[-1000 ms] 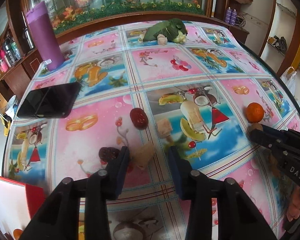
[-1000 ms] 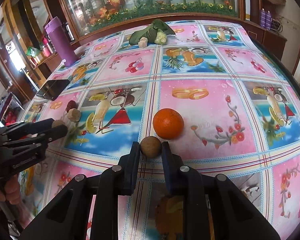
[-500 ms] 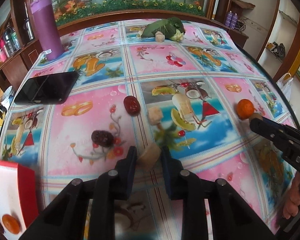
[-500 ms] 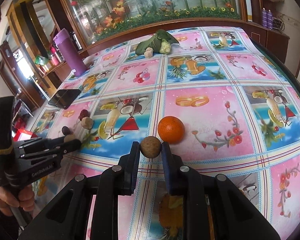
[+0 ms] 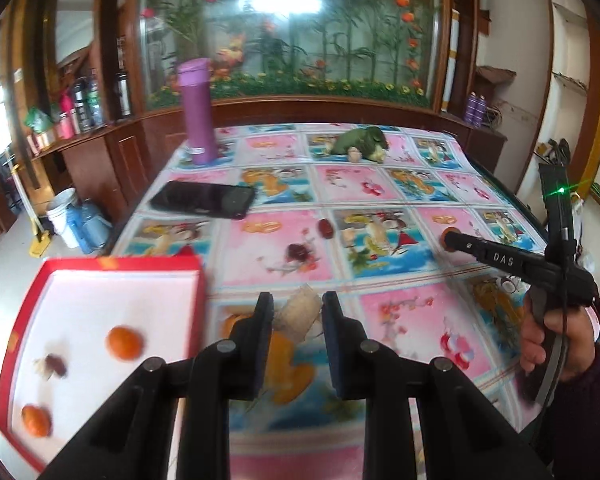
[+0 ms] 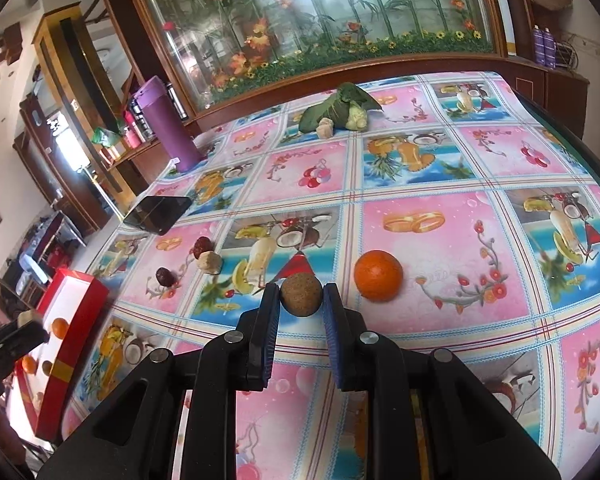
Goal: Organize fruits
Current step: 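Carry the kiwi and pastry cube in both tools over the tray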
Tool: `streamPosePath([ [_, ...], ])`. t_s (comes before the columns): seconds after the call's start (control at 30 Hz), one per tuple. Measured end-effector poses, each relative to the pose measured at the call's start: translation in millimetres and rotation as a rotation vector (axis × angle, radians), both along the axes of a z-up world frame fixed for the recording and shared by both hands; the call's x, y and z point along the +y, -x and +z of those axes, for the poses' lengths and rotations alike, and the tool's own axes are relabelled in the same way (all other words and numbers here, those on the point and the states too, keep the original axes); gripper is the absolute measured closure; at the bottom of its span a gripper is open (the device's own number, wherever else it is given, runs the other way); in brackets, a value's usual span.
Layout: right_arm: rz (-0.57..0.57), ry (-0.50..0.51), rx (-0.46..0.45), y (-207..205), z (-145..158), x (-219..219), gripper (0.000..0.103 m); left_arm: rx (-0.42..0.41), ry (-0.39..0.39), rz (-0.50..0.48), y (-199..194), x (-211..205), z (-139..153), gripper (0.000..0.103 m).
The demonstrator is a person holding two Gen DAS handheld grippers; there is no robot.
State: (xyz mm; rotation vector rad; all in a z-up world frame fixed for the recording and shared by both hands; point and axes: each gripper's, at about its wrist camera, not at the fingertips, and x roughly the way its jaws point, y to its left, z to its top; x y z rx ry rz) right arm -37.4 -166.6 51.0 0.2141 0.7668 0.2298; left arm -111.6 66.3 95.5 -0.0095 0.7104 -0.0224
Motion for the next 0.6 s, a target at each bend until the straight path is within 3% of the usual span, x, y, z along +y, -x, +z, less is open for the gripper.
streamPosePath([
  [0.13, 0.028, 0.006, -0.018, 10.2, 2.8, 19.0, 0.082, -0.003, -0.016, 0.073, 27.3, 30.9, -3.7, 0.076],
  [0.27, 0.113, -0.059, -0.057, 30.2, 11.1, 56.4, 0.082, -0.010, -0.061, 0.167, 44.7, 67.7, -2.7, 0.076],
  [0.47, 0.346, -0.093, -0.085, 53.7, 26.8, 152.7, 0.082, -0.017, -0.057, 0.315, 66.5, 131.5, -3.4, 0.076],
  [0.6, 0.499, -0.095, -0.092, 67.8, 38.2, 213.2, 0.082, -0.012, -0.043, 0.360, 82.5, 156.8, -10.9, 0.076],
])
